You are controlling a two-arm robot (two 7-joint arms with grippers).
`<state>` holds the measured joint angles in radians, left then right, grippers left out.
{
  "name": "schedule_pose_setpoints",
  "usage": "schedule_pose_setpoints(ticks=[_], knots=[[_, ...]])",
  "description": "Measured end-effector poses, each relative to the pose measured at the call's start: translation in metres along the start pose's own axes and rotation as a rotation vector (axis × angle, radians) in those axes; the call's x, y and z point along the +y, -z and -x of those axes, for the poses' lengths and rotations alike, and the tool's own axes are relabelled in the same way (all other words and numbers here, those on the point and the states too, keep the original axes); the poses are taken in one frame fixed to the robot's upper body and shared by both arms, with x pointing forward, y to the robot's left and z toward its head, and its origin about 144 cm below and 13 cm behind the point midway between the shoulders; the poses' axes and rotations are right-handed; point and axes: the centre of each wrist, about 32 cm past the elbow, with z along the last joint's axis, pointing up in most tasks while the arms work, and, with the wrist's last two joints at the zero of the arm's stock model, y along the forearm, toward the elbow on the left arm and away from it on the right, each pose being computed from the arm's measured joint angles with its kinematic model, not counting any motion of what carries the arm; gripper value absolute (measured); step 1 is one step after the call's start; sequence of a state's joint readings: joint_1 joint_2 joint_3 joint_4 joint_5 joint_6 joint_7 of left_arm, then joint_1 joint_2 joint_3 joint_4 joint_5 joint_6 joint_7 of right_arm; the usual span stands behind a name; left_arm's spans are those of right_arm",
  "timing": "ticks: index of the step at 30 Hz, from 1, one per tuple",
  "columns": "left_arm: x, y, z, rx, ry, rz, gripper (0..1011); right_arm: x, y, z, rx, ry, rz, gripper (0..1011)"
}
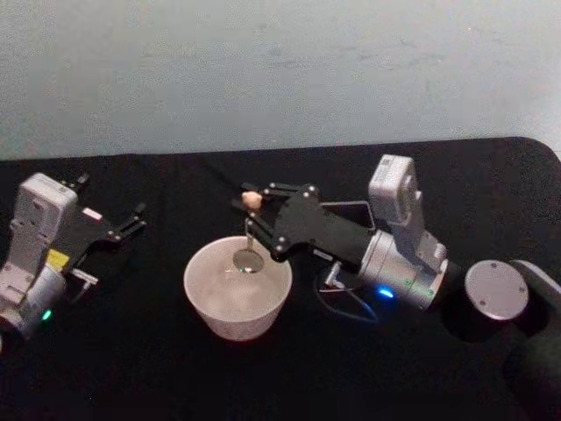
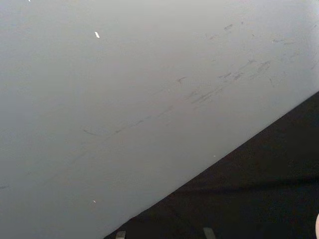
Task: Pick up the stirring spoon with one hand, stir inside the cup, then place it back in its original position.
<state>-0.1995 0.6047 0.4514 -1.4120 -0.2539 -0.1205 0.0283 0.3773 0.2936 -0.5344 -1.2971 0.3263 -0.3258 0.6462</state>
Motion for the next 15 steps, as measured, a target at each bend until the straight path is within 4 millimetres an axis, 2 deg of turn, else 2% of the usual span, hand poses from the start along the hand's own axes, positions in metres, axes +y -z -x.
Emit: schedule_pose_setpoints(ticks=[15], knots=[[0.0, 0.0, 0.0, 0.0, 0.0, 0.0, 1001, -0.022, -0.042, -0.013, -0.06, 0.034, -0.112, 214]])
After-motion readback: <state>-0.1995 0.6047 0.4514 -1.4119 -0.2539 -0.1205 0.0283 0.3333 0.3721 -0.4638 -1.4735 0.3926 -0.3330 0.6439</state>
